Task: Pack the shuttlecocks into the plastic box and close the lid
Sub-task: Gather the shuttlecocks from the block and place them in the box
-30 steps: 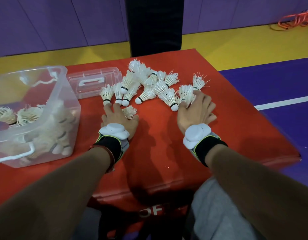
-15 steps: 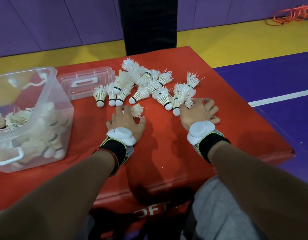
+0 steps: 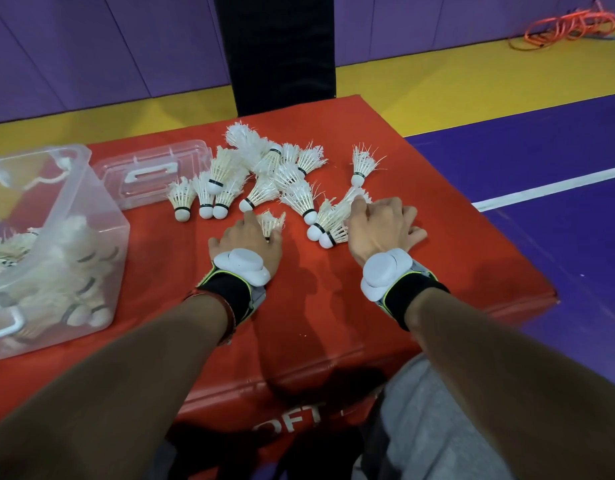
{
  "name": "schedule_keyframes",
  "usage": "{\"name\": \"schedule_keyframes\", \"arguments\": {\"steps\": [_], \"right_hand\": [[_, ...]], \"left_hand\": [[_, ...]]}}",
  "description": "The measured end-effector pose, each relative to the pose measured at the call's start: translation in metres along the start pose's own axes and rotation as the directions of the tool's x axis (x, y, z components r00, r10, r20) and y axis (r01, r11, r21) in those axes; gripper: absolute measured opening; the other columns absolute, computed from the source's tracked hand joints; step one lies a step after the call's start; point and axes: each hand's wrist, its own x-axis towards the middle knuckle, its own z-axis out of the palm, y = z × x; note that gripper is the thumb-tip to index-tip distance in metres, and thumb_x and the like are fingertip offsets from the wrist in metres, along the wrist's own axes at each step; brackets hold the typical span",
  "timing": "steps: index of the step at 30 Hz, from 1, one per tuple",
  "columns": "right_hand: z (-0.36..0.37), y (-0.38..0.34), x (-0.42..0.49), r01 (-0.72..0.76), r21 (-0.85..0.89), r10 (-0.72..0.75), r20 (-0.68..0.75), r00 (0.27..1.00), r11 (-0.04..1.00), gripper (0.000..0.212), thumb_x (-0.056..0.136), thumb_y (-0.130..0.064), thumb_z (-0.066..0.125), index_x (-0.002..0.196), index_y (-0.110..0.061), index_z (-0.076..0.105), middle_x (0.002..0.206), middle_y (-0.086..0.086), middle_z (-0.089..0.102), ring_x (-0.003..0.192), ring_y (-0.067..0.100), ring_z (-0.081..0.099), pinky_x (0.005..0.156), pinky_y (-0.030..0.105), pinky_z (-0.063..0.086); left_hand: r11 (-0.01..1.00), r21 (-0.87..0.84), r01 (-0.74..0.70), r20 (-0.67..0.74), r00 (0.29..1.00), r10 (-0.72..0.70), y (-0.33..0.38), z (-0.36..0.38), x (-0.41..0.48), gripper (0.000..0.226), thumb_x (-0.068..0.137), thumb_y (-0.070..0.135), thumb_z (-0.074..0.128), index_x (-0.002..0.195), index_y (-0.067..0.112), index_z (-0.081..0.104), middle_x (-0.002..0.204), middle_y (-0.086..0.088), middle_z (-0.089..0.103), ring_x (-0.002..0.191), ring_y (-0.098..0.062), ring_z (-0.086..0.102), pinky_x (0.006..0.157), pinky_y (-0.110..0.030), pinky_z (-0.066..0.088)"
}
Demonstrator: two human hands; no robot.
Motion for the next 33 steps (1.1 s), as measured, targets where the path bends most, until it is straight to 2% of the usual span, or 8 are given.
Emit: {"name": "schedule_keyframes", "arguments": {"steps": [4,8,12,15,19,23,27,33], "right_hand": [[-0.003,0.002,0.0,-0.01,0.074,0.01,0.004,1.0,0.997,0.045,0.094,-0.042,0.033,0.082,-0.02,0.07,0.114,-0.003,0.058,0.114,0.023,0.041,0.093,0.043,0.024],[-0.005,0.008,0.002,-0.049,0.198,0.054,-0.021,0.998,0.979,0.018,0.087,-0.029,0.045,0.1,-0.025,0.056,0.108,-0.005,0.058,0.109,0.023,0.045,0.085,0.04,0.028],[-0.01,0.016,0.006,-0.061,0.155,0.052,0.061,0.997,0.986,0.047,0.081,-0.015,0.049,0.126,-0.026,0.052,0.124,-0.002,0.057,0.12,0.026,0.043,0.093,0.045,0.037],[-0.013,0.018,0.004,-0.031,0.089,0.017,0.152,0.988,0.996,0.027,0.074,-0.019,0.044,0.092,-0.022,0.064,0.116,0.003,0.058,0.111,0.03,0.042,0.087,0.043,0.036],[-0.016,0.019,-0.001,0.021,0.107,-0.043,0.213,0.976,0.994,0.01,0.058,-0.033,0.041,0.058,-0.023,0.038,0.097,0.002,0.058,0.1,0.028,0.04,0.087,0.044,0.039],[-0.017,0.024,0.0,0.09,0.089,-0.113,0.297,0.948,0.992,0.017,0.068,-0.043,0.065,0.078,-0.031,0.059,0.109,-0.008,0.059,0.101,0.02,0.035,0.083,0.038,0.029],[-0.019,0.028,-0.004,0.169,0.068,-0.181,0.296,0.938,0.983,0.048,0.069,-0.054,0.076,0.111,-0.031,0.067,0.125,-0.012,0.05,0.12,0.019,0.036,0.088,0.034,0.025],[-0.018,0.032,-0.008,0.263,0.045,-0.264,0.312,0.913,0.964,0.042,0.069,-0.056,0.078,0.103,-0.031,0.072,0.124,-0.012,0.052,0.119,0.019,0.039,0.088,0.034,0.028]], "left_hand": [[0.999,-0.048,0.019,0.027,0.999,-0.017,0.004,-0.004,0.001,0.059,0.092,0.054,0.041,0.133,0.013,0.035,0.11,-0.016,0.065,0.101,-0.039,0.062,0.088,-0.044,0.044],[0.996,-0.088,0.004,0.013,1.0,-0.003,0.008,-0.001,0.003,0.05,0.092,0.055,0.043,0.124,0.017,0.042,0.106,-0.017,0.066,0.096,-0.041,0.063,0.074,-0.039,0.043],[0.996,-0.087,-0.023,0.023,0.999,0.025,0.012,0.001,0.003,0.048,0.091,0.055,0.043,0.127,0.022,0.045,0.107,-0.015,0.066,0.097,-0.04,0.063,0.073,-0.038,0.043],[0.992,-0.04,-0.12,-0.011,0.993,0.119,0.012,0.0,0.001,0.045,0.092,0.052,0.042,0.126,0.024,0.047,0.109,-0.01,0.066,0.101,-0.037,0.061,0.082,-0.04,0.044],[0.98,-0.05,-0.194,-0.025,0.981,0.193,0.011,0.002,0.001,0.045,0.092,0.051,0.04,0.127,0.025,0.05,0.119,-0.006,0.058,0.111,-0.032,0.054,0.087,-0.043,0.043],[0.974,-0.064,-0.219,0.002,0.976,0.219,0.013,0.006,0.0,0.045,0.093,0.05,0.038,0.13,0.026,0.046,0.125,-0.005,0.051,0.117,-0.031,0.05,0.091,-0.046,0.04],[0.969,-0.106,-0.224,0.018,0.974,0.228,0.014,0.003,-0.002,0.043,0.094,0.048,0.038,0.13,0.027,0.046,0.125,-0.005,0.051,0.118,-0.031,0.049,0.091,-0.045,0.039],[0.957,-0.132,-0.26,0.056,0.962,0.269,0.01,0.001,-0.005,0.042,0.094,0.045,0.041,0.132,0.028,0.044,0.125,-0.003,0.051,0.116,-0.029,0.05,0.091,-0.044,0.045]]}}
